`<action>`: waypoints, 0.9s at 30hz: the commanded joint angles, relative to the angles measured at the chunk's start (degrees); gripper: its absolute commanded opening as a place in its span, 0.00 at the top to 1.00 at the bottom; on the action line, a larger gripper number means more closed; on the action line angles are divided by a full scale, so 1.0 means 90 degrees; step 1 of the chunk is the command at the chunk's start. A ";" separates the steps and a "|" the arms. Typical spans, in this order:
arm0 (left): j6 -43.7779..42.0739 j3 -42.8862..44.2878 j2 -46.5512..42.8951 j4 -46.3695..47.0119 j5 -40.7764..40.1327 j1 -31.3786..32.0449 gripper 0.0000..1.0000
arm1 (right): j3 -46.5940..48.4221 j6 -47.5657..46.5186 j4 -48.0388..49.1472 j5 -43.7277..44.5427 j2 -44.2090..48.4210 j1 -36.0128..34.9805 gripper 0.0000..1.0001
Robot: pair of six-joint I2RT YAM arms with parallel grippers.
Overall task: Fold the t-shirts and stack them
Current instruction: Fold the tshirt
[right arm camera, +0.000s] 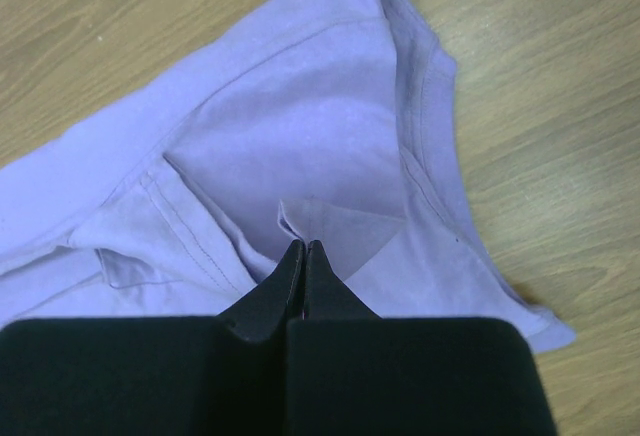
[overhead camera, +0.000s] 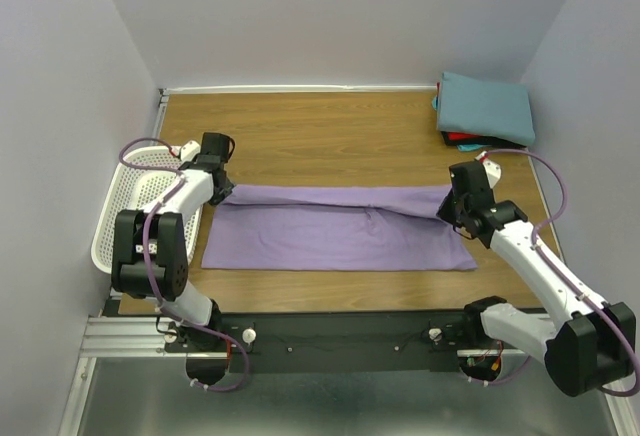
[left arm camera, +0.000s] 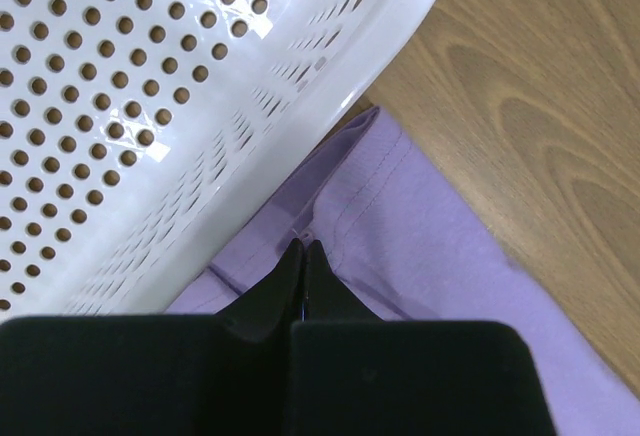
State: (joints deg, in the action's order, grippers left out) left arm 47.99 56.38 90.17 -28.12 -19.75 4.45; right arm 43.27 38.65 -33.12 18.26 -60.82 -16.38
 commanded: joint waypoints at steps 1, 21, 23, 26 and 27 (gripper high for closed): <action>0.0108 -0.0141 -0.0224 0.0107 -0.0257 -0.0065 1.00 | -0.0237 0.0168 -0.0148 -0.0203 0.0165 0.0033 1.00; 0.0020 -0.0386 -0.1191 0.0517 0.0300 0.0043 0.61 | -0.0188 -0.0008 0.0389 -0.1140 0.0303 0.0033 0.39; 0.0223 -0.0327 -0.1036 0.0333 0.0222 0.0256 0.62 | -0.0149 0.0002 0.0525 -0.1208 0.0040 0.0033 0.39; 0.0517 -0.0288 -0.0859 0.0097 -0.0080 0.0540 0.62 | -0.0246 0.0022 0.0653 -0.1141 -0.0078 0.0023 0.39; 0.0701 -0.0298 -0.0801 0.0058 -0.0246 0.0725 0.62 | -0.0295 0.0031 0.0672 -0.1111 -0.0137 0.0023 0.39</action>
State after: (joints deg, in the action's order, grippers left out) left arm 50.28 52.84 80.99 -24.99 -18.72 7.57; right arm 40.25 39.62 -29.63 9.08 -60.86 -16.38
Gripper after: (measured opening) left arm 0.380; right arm 0.611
